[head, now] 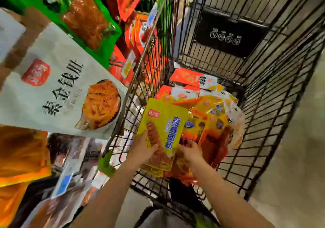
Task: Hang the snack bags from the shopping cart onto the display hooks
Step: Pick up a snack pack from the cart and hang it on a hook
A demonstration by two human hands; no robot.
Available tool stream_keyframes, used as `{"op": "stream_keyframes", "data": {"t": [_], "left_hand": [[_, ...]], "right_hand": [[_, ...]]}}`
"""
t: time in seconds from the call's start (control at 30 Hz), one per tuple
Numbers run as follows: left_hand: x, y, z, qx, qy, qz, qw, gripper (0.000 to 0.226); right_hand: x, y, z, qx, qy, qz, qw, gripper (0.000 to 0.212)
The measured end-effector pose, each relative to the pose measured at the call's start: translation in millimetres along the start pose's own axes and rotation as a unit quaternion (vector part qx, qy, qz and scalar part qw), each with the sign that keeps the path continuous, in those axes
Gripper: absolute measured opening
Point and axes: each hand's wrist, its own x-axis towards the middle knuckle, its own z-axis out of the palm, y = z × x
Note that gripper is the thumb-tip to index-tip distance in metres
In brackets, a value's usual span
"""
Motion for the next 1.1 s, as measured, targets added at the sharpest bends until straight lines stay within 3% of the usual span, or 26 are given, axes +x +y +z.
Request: {"op": "stream_keyframes", "data": {"t": [0.07, 0.17, 0.23, 0.37, 0.5, 0.6, 0.7, 0.8, 0.93, 1.1], "left_hand": [[9.7, -2.0, 5.3, 0.001, -0.001, -0.012, 1.0, 0.076], [15.3, -7.1, 15.1, 0.006, 0.005, -0.033, 0.999, 0.097], [18.7, -17.2, 27.3, 0.024, -0.019, -0.022, 0.999, 0.108], [15.7, -19.2, 37.7, 0.02, -0.066, -0.034, 0.997, 0.088], [19.3, -13.1, 31.5, -0.07, -0.056, -0.032, 0.995, 0.07], [27.2, -14.9, 26.1, -0.17, -0.038, -0.058, 0.983, 0.071], [50.1, -27.0, 28.4, -0.24, -0.032, -0.077, 0.967, 0.095], [59.2, -24.6, 33.0, -0.193, -0.078, -0.07, 0.976, 0.109], [45.1, -5.8, 36.7, -0.133, -0.096, -0.052, 0.985, 0.086], [26.4, 3.3, 41.5, -0.304, -0.179, -0.093, 0.931, 0.07]], "right_hand": [[4.3, -0.5, 9.2, 0.025, 0.012, 0.042, 0.999, 0.049], [15.6, 2.0, 27.1, 0.018, 0.032, 0.024, 0.999, 0.055], [21.5, 8.8, 37.6, 0.012, 0.022, 0.024, 0.999, 0.036], [9.0, -0.2, 47.3, -0.031, 0.062, -0.01, 0.998, 0.023], [-12.9, -19.8, 21.0, 0.0, 0.088, -0.048, 0.995, 0.008], [-27.2, -28.4, -9.4, 0.01, 0.13, -0.072, 0.989, 0.011], [-39.9, -32.9, -37.2, -0.009, 0.157, -0.114, 0.981, 0.007], [-48.4, -29.7, -51.9, -0.05, 0.213, -0.148, 0.964, 0.006], [-61.1, -22.3, -57.2, 0.029, 0.211, -0.136, 0.968, 0.012], [-97.7, -18.5, -65.1, 0.093, 0.194, -0.137, 0.967, 0.019]]}}
